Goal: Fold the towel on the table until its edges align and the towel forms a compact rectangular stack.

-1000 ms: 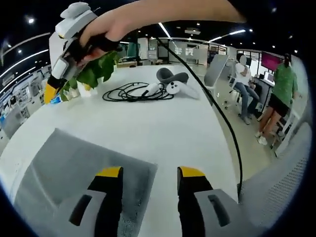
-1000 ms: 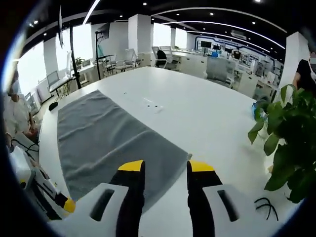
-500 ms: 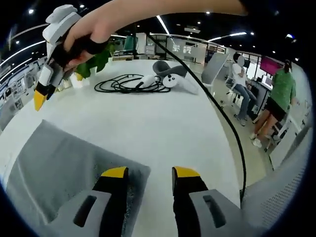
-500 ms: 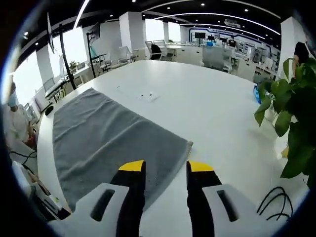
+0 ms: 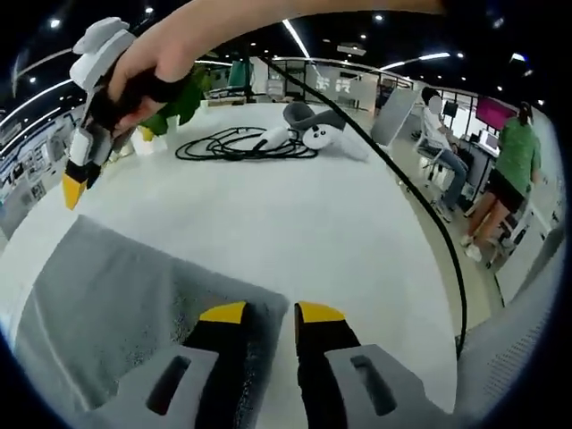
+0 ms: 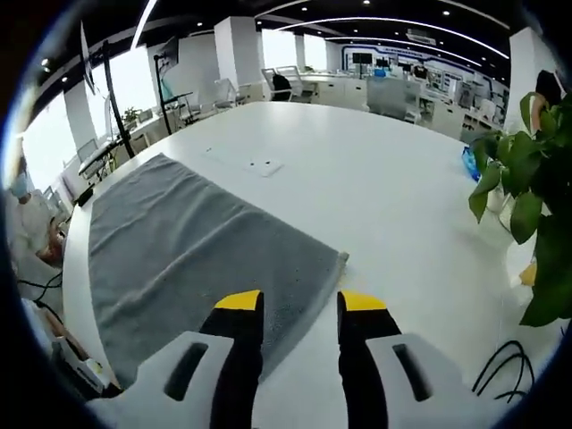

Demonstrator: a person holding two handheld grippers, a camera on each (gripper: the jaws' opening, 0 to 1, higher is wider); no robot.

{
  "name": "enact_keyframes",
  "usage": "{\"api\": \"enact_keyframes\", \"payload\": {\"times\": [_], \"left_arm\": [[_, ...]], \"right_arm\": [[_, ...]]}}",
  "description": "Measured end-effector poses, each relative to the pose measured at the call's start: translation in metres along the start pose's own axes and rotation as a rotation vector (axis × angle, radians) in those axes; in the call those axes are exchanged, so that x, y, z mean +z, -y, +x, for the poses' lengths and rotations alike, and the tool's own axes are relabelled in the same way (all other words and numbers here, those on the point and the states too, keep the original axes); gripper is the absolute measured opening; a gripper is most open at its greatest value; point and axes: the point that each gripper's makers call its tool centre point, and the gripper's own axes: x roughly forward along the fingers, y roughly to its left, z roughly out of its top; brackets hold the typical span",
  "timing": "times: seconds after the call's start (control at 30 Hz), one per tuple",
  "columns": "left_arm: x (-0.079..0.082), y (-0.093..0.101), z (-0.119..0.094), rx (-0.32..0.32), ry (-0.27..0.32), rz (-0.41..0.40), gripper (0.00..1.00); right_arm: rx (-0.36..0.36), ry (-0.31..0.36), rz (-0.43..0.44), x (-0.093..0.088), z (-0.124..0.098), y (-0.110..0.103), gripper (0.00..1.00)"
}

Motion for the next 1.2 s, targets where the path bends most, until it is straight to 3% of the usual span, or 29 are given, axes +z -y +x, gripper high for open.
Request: {"api": "enact_keyframes", "payload": {"times": [0.3, 0.67, 0.9, 1.2], "left_arm": [[0.0, -0.005, 0.002, 0.034, -0.002, -0.014, 0.08], [0.0, -0.007, 0.002, 0.02, 0.027, -0.054, 0.07], [0.0, -0.006, 0.002, 0.018, 0.034, -0.031, 0.07], [0.0, -0.008, 0.002, 0.01, 0.053, -0.046, 0.07]], "right_arm": [[0.001, -0.013, 0.01, -0.003, 0.01, 0.003, 0.33], [-0.035, -0.021, 0.106, -0.012, 0.031, 0.02, 0.3], [-0.057, -0.048, 0.112, -0.019, 0.048, 0.026, 0.27], [-0.084, -0.037, 0.103, -0.021, 0.054, 0.029, 0.16]]}}
